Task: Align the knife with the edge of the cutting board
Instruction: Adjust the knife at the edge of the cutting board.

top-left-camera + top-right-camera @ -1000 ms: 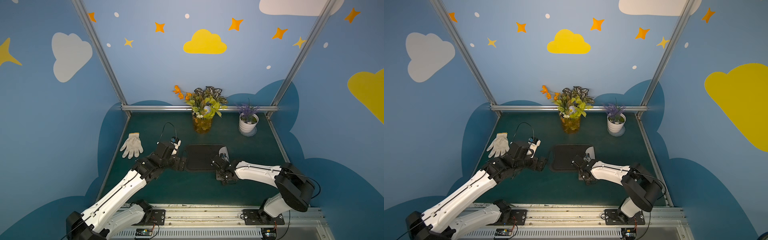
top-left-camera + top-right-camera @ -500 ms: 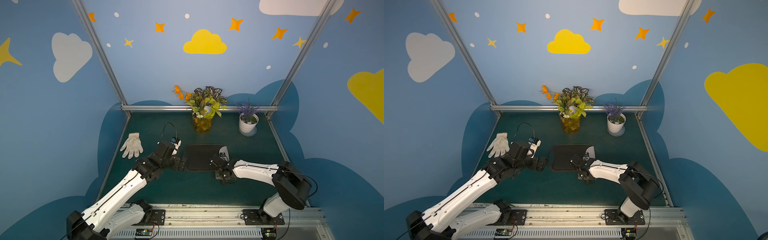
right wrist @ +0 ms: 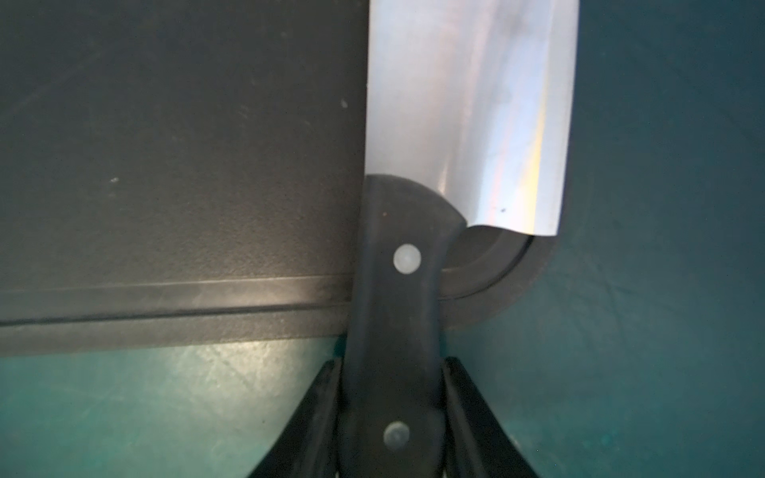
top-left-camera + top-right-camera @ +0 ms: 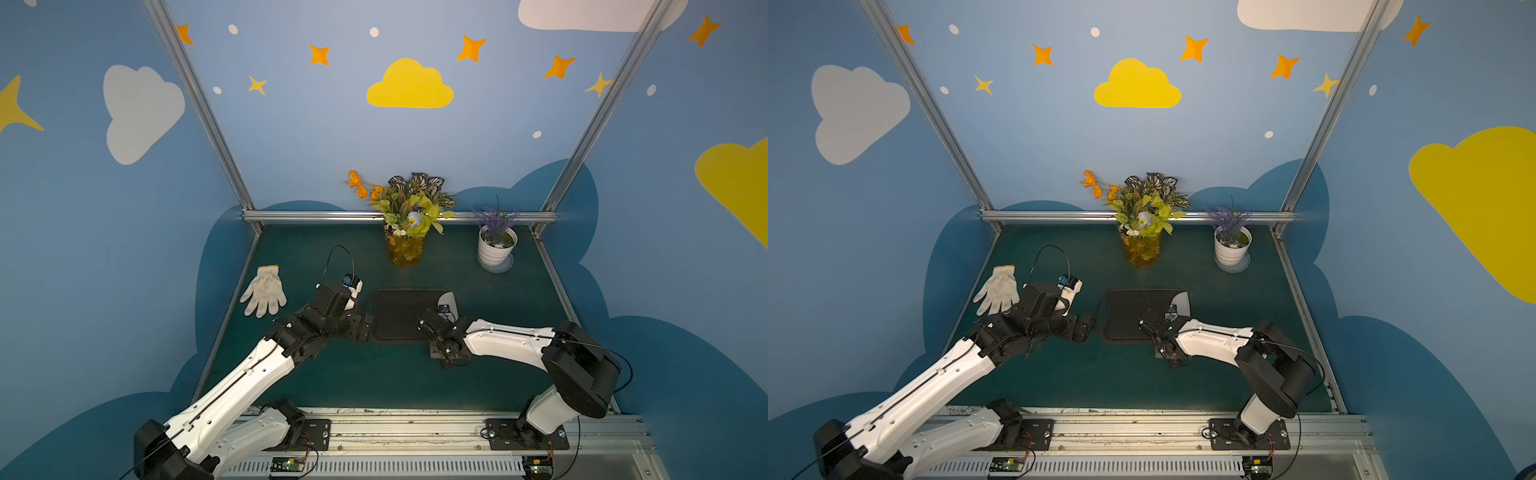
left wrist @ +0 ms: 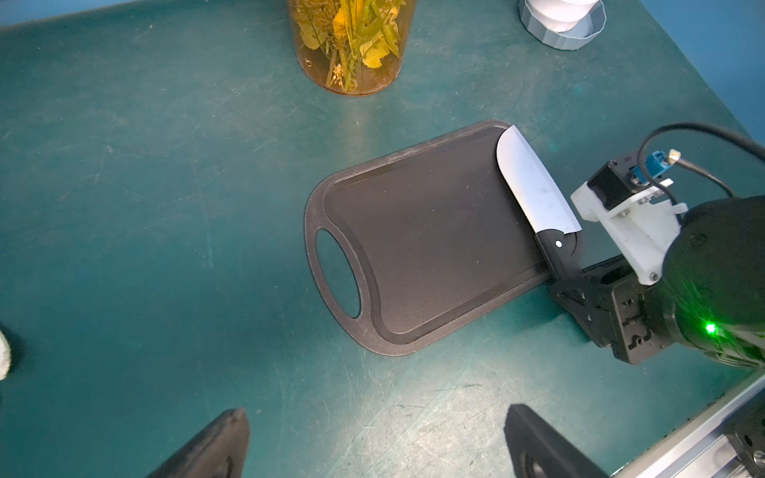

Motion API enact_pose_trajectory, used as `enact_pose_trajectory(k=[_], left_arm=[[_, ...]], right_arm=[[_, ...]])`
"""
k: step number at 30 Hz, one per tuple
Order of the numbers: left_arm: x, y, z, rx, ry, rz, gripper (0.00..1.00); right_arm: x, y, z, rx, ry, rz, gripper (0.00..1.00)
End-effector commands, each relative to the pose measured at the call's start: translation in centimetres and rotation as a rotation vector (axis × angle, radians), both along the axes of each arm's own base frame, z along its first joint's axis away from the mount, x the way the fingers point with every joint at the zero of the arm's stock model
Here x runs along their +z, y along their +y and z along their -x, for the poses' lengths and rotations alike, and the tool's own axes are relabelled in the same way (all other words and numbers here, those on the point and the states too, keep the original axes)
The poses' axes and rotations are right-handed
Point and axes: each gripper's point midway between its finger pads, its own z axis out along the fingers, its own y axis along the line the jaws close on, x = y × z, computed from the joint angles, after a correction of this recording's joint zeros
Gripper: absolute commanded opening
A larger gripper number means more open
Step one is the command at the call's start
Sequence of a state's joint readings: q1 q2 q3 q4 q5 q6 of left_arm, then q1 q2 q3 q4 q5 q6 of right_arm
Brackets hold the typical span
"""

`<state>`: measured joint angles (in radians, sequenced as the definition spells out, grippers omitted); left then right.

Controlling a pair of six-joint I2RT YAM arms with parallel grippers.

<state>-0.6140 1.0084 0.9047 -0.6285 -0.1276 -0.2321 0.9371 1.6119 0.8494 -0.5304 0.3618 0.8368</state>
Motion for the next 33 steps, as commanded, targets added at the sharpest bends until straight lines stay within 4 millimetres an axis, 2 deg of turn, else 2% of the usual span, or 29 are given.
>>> enact_pose_trajectory(k=[1,21,33], left_arm=[[-0.63,0.15,0.26,-0.001,0.016,-0.014,1.00],[-0.72,0.27,0.23,0.005,0.017,-0.022,1.00],[-0.54,0.40,0.29,0.009,0.010,-0.021,1.00]], right_arm=[[0.19,0.32,-0.29,-0.010,-0.014,0.012,0.18],[0.10,1.02,-0.70,0.005,-0.010,0.003,0.19],[0.12,0.64,-0.24,-0.027,-0.007,-0.011,0.22]])
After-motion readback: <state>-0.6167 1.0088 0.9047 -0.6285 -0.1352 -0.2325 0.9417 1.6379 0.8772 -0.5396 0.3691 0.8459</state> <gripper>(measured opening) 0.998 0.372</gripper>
